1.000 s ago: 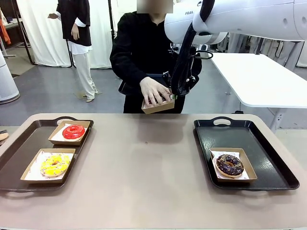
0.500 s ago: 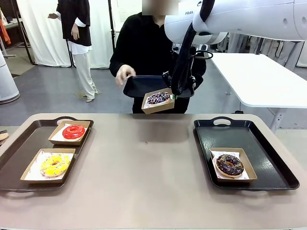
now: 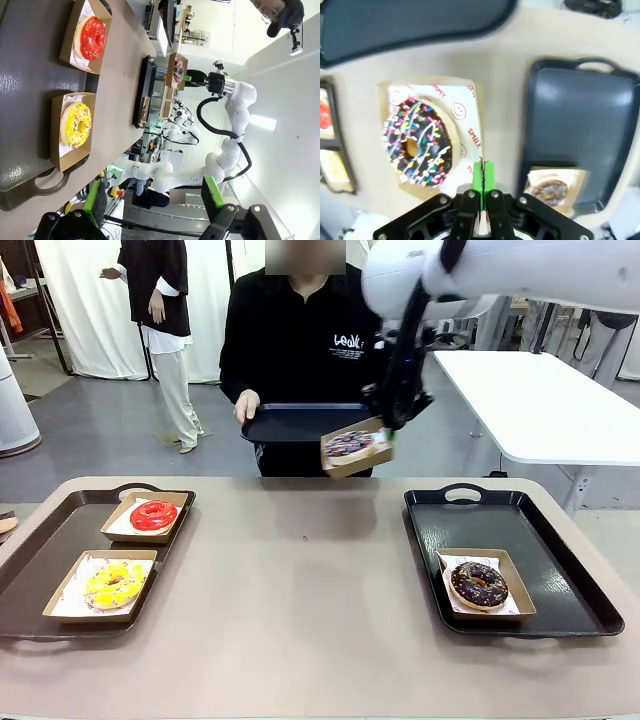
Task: Individually package the donuts and arrange them on the tray.
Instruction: Place the picked Paper togo box on the Handle tray.
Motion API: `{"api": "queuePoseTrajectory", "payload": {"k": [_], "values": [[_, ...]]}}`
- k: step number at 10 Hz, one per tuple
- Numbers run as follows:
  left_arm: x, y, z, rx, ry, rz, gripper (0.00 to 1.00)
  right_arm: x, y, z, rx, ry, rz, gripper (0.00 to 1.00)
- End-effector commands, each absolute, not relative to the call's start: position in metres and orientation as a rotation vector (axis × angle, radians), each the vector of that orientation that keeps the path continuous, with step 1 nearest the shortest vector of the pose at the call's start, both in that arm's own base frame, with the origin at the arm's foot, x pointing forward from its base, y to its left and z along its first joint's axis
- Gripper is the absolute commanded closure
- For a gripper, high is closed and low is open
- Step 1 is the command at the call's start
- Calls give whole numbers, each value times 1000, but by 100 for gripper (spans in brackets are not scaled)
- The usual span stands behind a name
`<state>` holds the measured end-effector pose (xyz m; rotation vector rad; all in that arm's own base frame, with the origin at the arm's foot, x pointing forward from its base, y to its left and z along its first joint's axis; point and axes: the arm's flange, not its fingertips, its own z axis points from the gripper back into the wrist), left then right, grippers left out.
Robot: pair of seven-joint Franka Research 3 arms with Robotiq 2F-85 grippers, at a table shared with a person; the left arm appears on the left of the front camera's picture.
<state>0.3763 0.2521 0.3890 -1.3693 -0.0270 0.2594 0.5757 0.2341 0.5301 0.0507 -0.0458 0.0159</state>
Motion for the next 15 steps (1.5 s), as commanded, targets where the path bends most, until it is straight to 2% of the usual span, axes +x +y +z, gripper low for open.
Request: {"api": "queuePoseTrajectory", "payload": {"k": [1, 4, 7, 8, 9, 12, 15], "values": [[372, 254, 389, -1374, -29, 237, 0, 546, 169, 540, 12, -114, 92, 99], [372, 254, 389, -1374, -29, 237, 0, 534, 83, 545, 47, -168, -24, 99], [372, 254, 389, -1374, -29, 237, 0, 522, 35, 527, 79, -127, -70, 99], [372, 254, 389, -1374, -29, 237, 0, 526, 36, 523, 87, -133, -140, 99], [372, 254, 389, -1374, -29, 237, 0, 530, 35, 537, 35, -121, -85, 99], [372, 254, 389, -1374, -29, 237, 0, 530, 35, 537, 35, -121, -85, 99], [372, 254, 389, -1374, -29, 237, 0, 535, 45, 497, 37, -83, -52, 99]]}}
